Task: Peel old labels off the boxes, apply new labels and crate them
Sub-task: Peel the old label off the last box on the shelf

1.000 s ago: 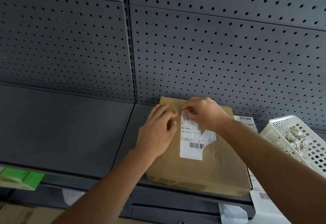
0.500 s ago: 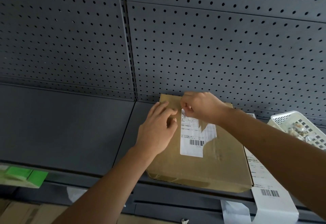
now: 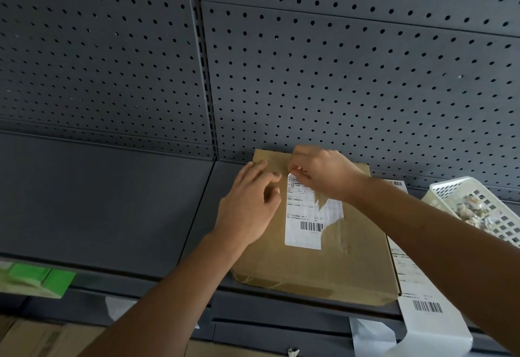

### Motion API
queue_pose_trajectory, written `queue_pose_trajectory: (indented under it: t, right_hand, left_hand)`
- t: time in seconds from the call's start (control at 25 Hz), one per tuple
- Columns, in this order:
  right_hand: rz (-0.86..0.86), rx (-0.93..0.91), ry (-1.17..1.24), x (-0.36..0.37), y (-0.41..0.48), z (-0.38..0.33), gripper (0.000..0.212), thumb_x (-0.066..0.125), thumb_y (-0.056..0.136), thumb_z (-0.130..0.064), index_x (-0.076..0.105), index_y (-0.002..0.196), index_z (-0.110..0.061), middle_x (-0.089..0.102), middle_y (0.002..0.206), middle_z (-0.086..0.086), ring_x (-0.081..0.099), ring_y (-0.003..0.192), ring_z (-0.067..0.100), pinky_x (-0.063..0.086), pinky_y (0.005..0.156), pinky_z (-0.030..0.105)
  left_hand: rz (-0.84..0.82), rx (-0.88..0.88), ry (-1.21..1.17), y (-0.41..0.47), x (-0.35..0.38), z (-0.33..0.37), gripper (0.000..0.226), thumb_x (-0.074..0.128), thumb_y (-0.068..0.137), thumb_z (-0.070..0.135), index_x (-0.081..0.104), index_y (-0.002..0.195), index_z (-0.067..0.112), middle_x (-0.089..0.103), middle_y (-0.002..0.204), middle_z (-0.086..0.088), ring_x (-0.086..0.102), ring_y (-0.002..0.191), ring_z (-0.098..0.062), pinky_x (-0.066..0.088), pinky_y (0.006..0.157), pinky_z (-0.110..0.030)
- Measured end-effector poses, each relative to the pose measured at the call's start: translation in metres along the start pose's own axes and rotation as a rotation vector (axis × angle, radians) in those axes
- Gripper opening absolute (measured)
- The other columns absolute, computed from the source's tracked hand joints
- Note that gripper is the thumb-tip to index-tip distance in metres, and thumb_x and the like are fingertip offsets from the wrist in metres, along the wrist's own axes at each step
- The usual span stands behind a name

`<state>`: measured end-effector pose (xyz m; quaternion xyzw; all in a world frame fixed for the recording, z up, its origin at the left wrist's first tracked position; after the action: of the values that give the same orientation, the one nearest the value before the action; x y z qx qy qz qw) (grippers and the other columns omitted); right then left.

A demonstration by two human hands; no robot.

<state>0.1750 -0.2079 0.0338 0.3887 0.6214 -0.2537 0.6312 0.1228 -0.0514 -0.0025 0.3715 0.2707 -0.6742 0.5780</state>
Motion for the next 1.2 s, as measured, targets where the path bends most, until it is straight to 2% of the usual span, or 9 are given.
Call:
queue_pose_trajectory:
  t: [0.2, 0.36, 0.48, 0.6, 0.72, 0.84, 0.96, 1.08, 1.2]
  right_hand:
    - [0.021, 0.041, 0.022, -0.003, -0.024, -0.003, 0.010, 0.047, 0.101, -0.016, 0.057, 0.102, -0.019, 0.049, 0.105, -0.007, 0.053, 0.083, 0.014, 0.049, 0.069, 0.033]
    - [0.022, 0.119, 0.045, 0.002, -0.047, 0.003, 0.020, 0.052, 0.094, -0.001, 0.055, 0.104, -0.018, 0.047, 0.109, -0.009, 0.057, 0.079, 0.019, 0.044, 0.062, 0.029]
    - [0.048, 0.134, 0.054, 0.000, -0.057, -0.001, 0.027, 0.056, 0.087, 0.005, 0.057, 0.100, -0.018, 0.050, 0.109, -0.008, 0.054, 0.086, 0.014, 0.034, 0.069, 0.019]
    - [0.106, 0.136, 0.059, -0.007, -0.070, -0.009, 0.017, 0.053, 0.093, -0.004, 0.056, 0.098, -0.020, 0.053, 0.110, -0.008, 0.054, 0.094, 0.014, 0.043, 0.078, 0.026]
    - [0.200, 0.251, 0.238, -0.021, -0.080, -0.004, 0.014, 0.041, 0.099, -0.016, 0.050, 0.110, -0.020, 0.056, 0.116, -0.008, 0.061, 0.085, 0.020, 0.051, 0.070, 0.040]
    - [0.147, 0.209, 0.241, -0.019, -0.073, -0.007, 0.033, 0.050, 0.097, -0.023, 0.048, 0.130, -0.022, 0.055, 0.123, -0.008, 0.062, 0.081, 0.017, 0.050, 0.070, 0.037]
    - [0.056, 0.127, 0.174, 0.002, -0.063, -0.013, 0.031, 0.056, 0.096, -0.029, 0.061, 0.127, -0.030, 0.057, 0.130, -0.015, 0.057, 0.098, 0.003, 0.050, 0.084, 0.029]
    - [0.210, 0.116, 0.071, 0.000, -0.061, -0.014, 0.020, 0.054, 0.092, -0.024, 0.073, 0.097, -0.027, 0.068, 0.097, -0.011, 0.064, 0.090, 0.013, 0.053, 0.061, 0.028]
    - [0.244, 0.105, 0.023, -0.002, -0.067, -0.017, 0.017, 0.060, 0.088, -0.012, 0.070, 0.091, -0.026, 0.065, 0.088, -0.011, 0.061, 0.086, 0.012, 0.045, 0.048, 0.024]
  left_hand:
    - [0.020, -0.011, -0.013, 0.000, -0.001, 0.000, 0.033, 0.045, 0.102, 0.043, 0.053, 0.134, 0.042, 0.024, 0.160, 0.024, 0.007, 0.150, 0.002, 0.040, 0.106, -0.050]
    - [0.033, 0.012, -0.013, 0.000, 0.001, 0.002, 0.034, 0.048, 0.101, 0.042, 0.055, 0.133, 0.040, 0.028, 0.159, 0.022, 0.011, 0.150, 0.000, 0.044, 0.103, -0.049]
    - [0.031, 0.015, 0.007, 0.000, 0.001, 0.002, 0.034, 0.047, 0.101, 0.043, 0.054, 0.134, 0.040, 0.028, 0.159, 0.022, 0.011, 0.150, -0.001, 0.046, 0.102, -0.049]
    - [0.013, 0.007, 0.032, 0.000, 0.003, 0.001, 0.034, 0.045, 0.102, 0.043, 0.053, 0.135, 0.039, 0.026, 0.160, 0.021, 0.009, 0.151, -0.002, 0.046, 0.102, -0.049]
    - [-0.001, 0.009, 0.053, 0.002, 0.004, 0.000, 0.035, 0.042, 0.103, 0.042, 0.051, 0.136, 0.038, 0.024, 0.161, 0.020, 0.006, 0.151, -0.002, 0.045, 0.102, -0.051]
    - [0.007, 0.013, 0.062, 0.002, 0.004, 0.002, 0.035, 0.042, 0.103, 0.041, 0.052, 0.136, 0.036, 0.026, 0.161, 0.018, 0.008, 0.151, -0.004, 0.046, 0.102, -0.053]
    - [0.030, 0.035, 0.059, 0.001, 0.004, 0.003, 0.033, 0.044, 0.103, 0.040, 0.053, 0.135, 0.035, 0.028, 0.160, 0.016, 0.011, 0.151, -0.004, 0.047, 0.102, -0.052]
    - [0.039, 0.037, 0.062, 0.002, 0.004, 0.002, 0.034, 0.045, 0.103, 0.041, 0.053, 0.135, 0.035, 0.029, 0.160, 0.017, 0.012, 0.151, -0.004, 0.047, 0.103, -0.050]
    - [0.038, 0.029, 0.063, 0.002, 0.003, 0.001, 0.034, 0.044, 0.103, 0.042, 0.053, 0.135, 0.036, 0.028, 0.160, 0.018, 0.012, 0.151, -0.004, 0.046, 0.104, -0.049]
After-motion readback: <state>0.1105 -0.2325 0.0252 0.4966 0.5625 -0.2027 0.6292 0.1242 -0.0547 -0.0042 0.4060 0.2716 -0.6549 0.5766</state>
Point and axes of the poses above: each hand's wrist, its own y-axis towards the middle knuckle, its own x-axis out of the palm, z = x × y, the point moved 5 cm from there along y, towards the middle knuckle
